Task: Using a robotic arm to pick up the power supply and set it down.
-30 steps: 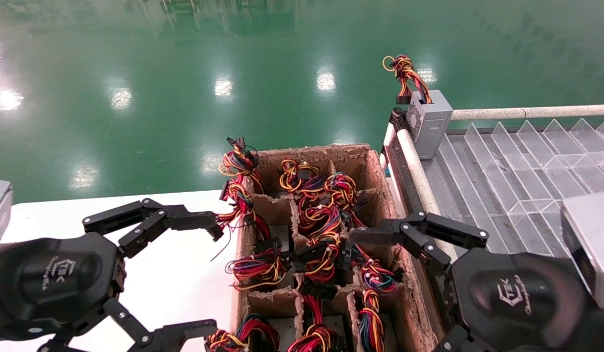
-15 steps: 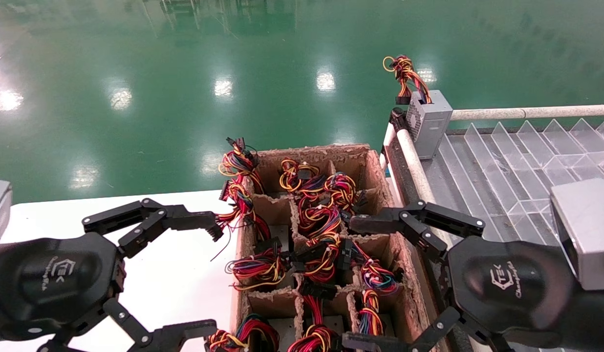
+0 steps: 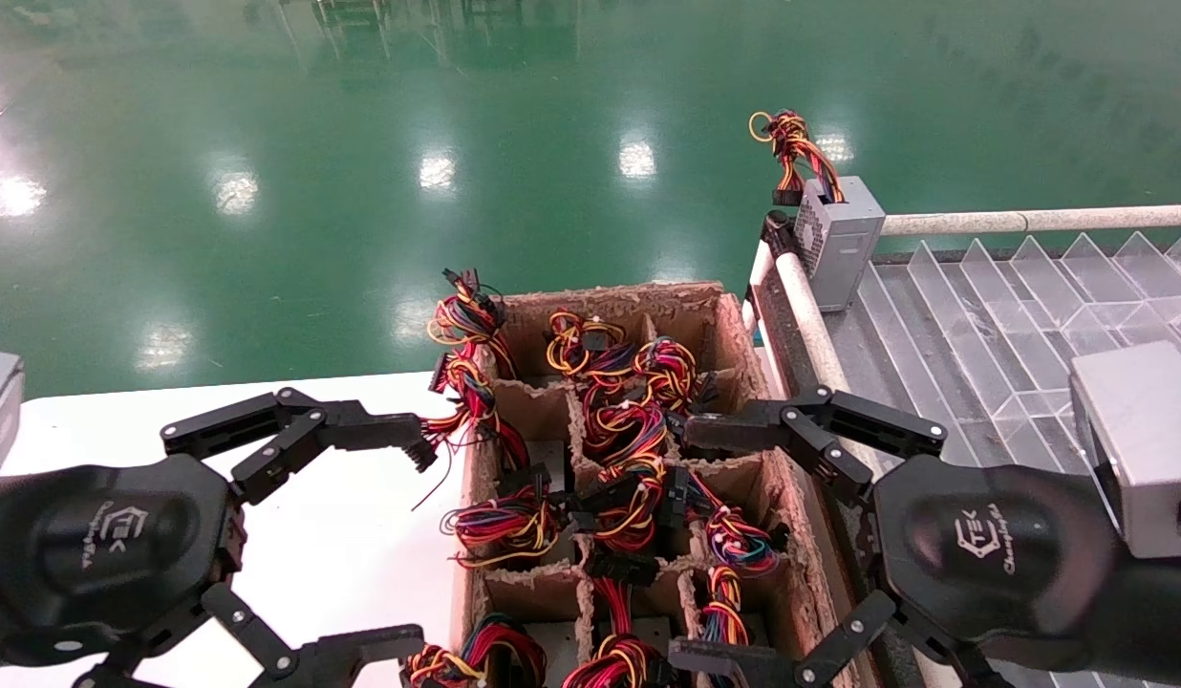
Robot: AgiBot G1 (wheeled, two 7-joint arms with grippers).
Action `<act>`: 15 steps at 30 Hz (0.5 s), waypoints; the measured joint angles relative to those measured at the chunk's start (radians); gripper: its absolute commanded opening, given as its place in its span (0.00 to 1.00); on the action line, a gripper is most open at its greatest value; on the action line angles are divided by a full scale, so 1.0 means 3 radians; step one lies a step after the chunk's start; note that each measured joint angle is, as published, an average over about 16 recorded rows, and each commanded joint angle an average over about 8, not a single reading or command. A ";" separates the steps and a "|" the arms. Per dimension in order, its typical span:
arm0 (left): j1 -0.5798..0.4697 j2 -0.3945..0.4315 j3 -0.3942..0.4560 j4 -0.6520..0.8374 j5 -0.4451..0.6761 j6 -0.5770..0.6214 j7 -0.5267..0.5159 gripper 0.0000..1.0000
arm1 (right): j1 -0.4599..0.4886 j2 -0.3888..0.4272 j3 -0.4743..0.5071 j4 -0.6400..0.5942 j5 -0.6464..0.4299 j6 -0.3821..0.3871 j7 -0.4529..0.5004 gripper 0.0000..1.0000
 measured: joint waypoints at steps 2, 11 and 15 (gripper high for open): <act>0.0000 0.0000 0.0000 0.0000 0.0000 0.0000 0.0000 1.00 | 0.0001 -0.0001 0.0000 -0.0001 -0.0001 0.0001 0.0000 1.00; 0.0000 0.0000 0.0000 0.0000 0.0000 0.0000 0.0000 1.00 | 0.0004 -0.0003 -0.0003 -0.0004 -0.0005 0.0005 -0.0002 1.00; 0.0000 0.0000 0.0000 0.0000 0.0000 0.0000 0.0000 1.00 | 0.0004 -0.0003 -0.0003 -0.0005 -0.0006 0.0006 -0.0003 1.00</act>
